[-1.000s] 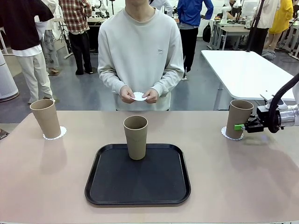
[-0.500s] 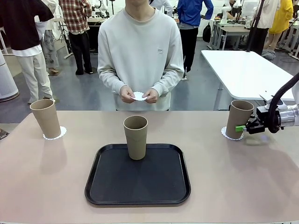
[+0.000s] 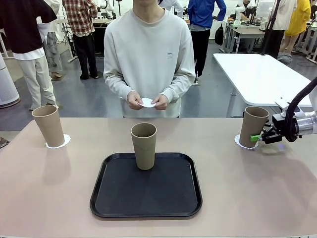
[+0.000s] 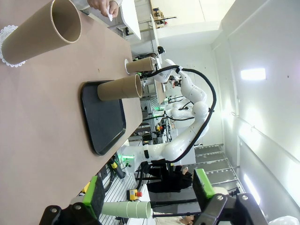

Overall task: Place coasters on the table and set cups on them.
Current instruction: Take one Reusable plastic cup from the Flat Tray and place it on a coaster set by the human.

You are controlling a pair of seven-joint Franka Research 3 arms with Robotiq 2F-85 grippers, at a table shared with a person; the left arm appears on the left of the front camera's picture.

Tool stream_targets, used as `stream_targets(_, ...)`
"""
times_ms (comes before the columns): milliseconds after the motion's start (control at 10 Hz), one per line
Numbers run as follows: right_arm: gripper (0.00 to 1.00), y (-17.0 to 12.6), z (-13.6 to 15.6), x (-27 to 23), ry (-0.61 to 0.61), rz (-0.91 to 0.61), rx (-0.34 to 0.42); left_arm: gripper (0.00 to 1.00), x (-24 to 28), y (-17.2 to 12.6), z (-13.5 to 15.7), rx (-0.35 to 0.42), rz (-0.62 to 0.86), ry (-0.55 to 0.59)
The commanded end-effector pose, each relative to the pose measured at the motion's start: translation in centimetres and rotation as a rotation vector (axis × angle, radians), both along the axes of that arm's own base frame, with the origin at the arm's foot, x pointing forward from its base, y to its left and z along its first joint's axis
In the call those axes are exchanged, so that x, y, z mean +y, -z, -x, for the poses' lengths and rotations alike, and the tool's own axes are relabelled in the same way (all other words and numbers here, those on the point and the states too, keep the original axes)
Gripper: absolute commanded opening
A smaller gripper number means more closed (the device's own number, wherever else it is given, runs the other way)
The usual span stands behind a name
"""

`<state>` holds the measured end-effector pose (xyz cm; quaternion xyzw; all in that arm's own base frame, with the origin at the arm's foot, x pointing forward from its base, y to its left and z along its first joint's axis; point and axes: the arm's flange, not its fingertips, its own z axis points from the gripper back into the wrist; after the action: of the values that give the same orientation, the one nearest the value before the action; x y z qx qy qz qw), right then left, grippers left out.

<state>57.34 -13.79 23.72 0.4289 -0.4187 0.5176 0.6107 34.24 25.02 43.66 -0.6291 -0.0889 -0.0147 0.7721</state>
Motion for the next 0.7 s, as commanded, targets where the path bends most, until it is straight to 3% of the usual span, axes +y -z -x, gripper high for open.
stream_targets(0,1.0,-0.3,-0.5,-0.6,-0.009,0.033,0.007,1.0,0.0,-0.3,0.1,0.001,0.007,-0.005)
stream_targets(600,1.0,-0.2,-0.6,-2.5,0.027,0.038,0.016,1.0,0.0,-0.3,0.1,0.001,0.007,-0.005)
